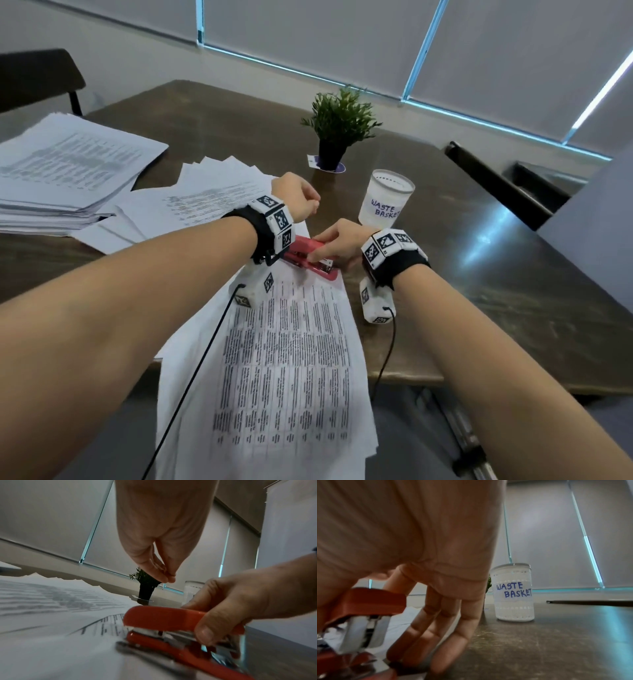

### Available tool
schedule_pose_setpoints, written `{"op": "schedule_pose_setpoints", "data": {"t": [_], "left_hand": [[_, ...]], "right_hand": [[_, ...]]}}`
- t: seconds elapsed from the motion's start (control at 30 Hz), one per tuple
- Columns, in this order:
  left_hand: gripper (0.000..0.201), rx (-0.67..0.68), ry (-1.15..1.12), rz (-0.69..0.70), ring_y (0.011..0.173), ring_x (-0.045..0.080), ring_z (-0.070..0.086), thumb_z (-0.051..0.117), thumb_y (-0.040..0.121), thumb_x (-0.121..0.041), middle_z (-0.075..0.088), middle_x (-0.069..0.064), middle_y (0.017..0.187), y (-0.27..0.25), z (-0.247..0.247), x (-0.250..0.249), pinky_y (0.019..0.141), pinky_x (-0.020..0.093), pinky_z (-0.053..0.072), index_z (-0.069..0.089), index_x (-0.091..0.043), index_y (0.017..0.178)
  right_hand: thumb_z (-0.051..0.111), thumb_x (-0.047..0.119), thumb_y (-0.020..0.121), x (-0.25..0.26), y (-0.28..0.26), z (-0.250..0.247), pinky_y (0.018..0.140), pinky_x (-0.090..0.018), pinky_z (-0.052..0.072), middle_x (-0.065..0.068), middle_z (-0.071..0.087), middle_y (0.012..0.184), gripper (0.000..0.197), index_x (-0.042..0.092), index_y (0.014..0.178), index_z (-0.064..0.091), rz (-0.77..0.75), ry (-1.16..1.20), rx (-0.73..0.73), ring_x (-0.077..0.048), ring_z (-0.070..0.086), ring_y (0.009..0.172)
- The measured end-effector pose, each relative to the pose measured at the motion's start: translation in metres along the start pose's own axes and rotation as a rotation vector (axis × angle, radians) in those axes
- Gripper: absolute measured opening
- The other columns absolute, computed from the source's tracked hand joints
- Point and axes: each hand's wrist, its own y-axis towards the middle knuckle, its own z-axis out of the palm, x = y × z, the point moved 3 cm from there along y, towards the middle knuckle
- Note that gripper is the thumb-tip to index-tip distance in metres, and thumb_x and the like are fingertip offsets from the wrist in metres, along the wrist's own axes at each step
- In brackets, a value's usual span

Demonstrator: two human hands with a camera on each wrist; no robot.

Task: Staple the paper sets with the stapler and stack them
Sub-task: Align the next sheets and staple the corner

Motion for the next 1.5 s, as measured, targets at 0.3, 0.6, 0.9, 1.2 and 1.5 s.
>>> {"op": "schedule_pose_setpoints", "data": {"t": [0.3, 0.6, 0.9, 1.2, 1.5], "left_hand": [[0.013, 0.039, -0.086, 0.051, 0.078, 0.007, 0.062, 0.075, 0.080, -0.013, 0.073, 0.004, 0.086, 0.055, 0.024, -0.062, 0.076, 0.011, 0.043, 0.077, -0.012, 0.093], [0.013, 0.137, -0.205, 0.095, 0.084, 0.008, 0.064, 0.075, 0.081, -0.007, 0.075, 0.007, 0.090, 0.088, 0.055, -0.106, 0.071, 0.003, 0.041, 0.078, -0.008, 0.093], [0.028, 0.273, -0.210, 0.099, 0.113, 0.015, 0.063, 0.059, 0.094, -0.004, 0.068, 0.008, 0.120, 0.112, 0.067, -0.095, 0.097, 0.018, 0.044, 0.067, -0.006, 0.121], [0.012, 0.193, -0.130, 0.065, 0.077, 0.007, 0.068, 0.071, 0.086, -0.012, 0.074, 0.004, 0.083, 0.107, 0.037, -0.077, 0.084, 0.018, 0.051, 0.076, -0.011, 0.097], [0.025, 0.364, 0.290, -0.208, 0.088, 0.013, 0.067, 0.083, 0.073, -0.030, 0.074, -0.002, 0.091, 0.051, -0.043, 0.011, 0.087, 0.027, 0.052, 0.077, -0.016, 0.093]], "right_hand": [[0.082, 0.032, 0.075, 0.001, 0.005, -0.011, 0.067, -0.015, 0.043, 0.009, 0.067, 0.085, 0.037, 0.018, 0.108, 0.073, -0.005, -0.090, -0.017, -0.006, 0.060, 0.077], [0.087, 0.029, 0.069, 0.001, 0.009, -0.019, 0.087, -0.029, 0.052, 0.005, 0.067, 0.094, 0.043, 0.013, 0.101, 0.065, 0.085, -0.042, 0.087, -0.015, 0.061, 0.090], [0.083, 0.031, 0.075, -0.014, 0.010, -0.022, 0.054, -0.002, 0.036, 0.023, 0.055, 0.063, 0.024, 0.018, 0.093, 0.074, 0.059, -0.040, 0.137, 0.008, 0.051, 0.060], [0.084, 0.037, 0.071, -0.015, 0.014, -0.020, 0.078, -0.019, 0.050, 0.005, 0.070, 0.096, 0.049, 0.024, 0.116, 0.072, 0.006, -0.011, 0.156, -0.007, 0.062, 0.085], [0.079, 0.041, 0.074, 0.010, 0.008, -0.007, 0.084, -0.031, 0.052, 0.002, 0.066, 0.097, 0.050, 0.021, 0.118, 0.068, -0.013, -0.176, 0.057, -0.018, 0.062, 0.092]]}}
